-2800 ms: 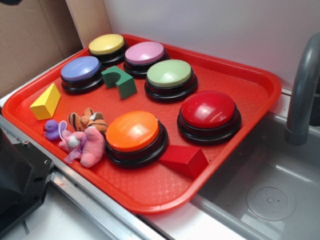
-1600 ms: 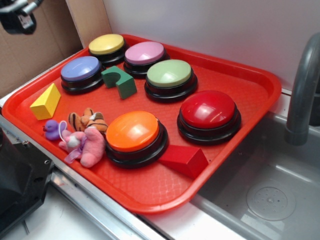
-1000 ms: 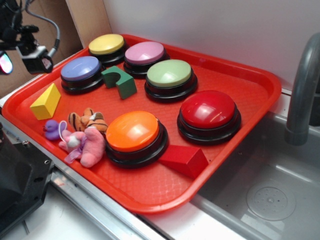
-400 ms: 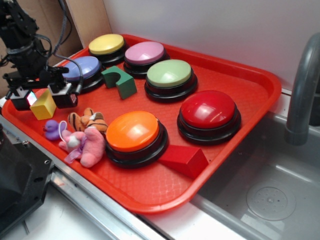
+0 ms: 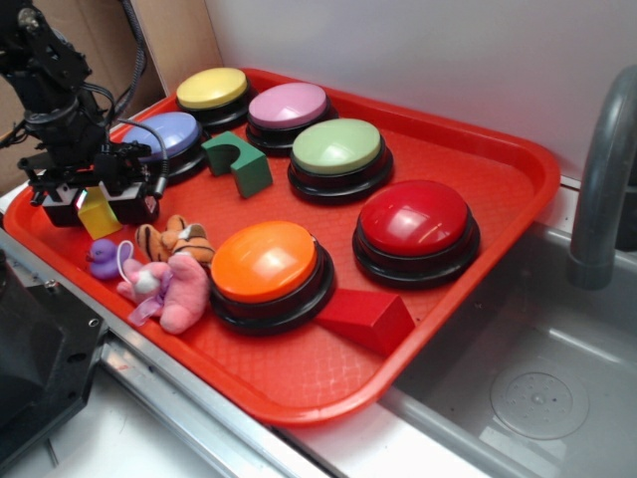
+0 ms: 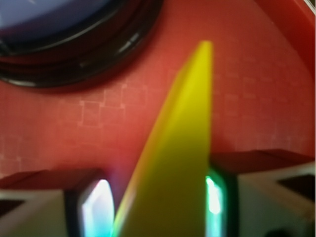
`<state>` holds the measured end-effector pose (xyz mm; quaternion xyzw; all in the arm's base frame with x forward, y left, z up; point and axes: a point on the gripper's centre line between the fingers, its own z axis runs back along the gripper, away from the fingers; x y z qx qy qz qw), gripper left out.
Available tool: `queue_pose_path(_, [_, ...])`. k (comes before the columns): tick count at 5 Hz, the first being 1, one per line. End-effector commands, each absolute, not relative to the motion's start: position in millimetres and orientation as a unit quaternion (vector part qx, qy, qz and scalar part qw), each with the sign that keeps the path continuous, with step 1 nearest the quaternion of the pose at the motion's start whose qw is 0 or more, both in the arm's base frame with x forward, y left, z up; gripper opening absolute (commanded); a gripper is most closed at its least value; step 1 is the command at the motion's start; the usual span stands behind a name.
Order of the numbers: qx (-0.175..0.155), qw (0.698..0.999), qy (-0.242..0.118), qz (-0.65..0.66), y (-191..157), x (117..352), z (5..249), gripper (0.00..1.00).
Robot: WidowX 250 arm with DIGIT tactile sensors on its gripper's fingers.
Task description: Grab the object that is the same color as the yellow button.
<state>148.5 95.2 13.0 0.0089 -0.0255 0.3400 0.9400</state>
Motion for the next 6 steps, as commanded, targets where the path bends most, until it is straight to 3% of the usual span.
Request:
queue_pose_path(1, [0.003, 0.946, -0.041, 0.321, 86, 164, 72, 0.0])
queue_pose_path(3, [-0.021, 0.978, -0.039, 0.205, 40, 189, 131, 0.0])
queue_pose_path(4, [-0.024, 0.984, -0.055, 0.169, 19, 195, 151, 0.0])
queue_pose_path(5, [-0.029, 0.985, -0.076, 0.15, 7, 199, 154, 0.0])
queue_pose_path(6, [-0.065, 0.981, -0.056, 0.175, 20, 198, 149, 0.0])
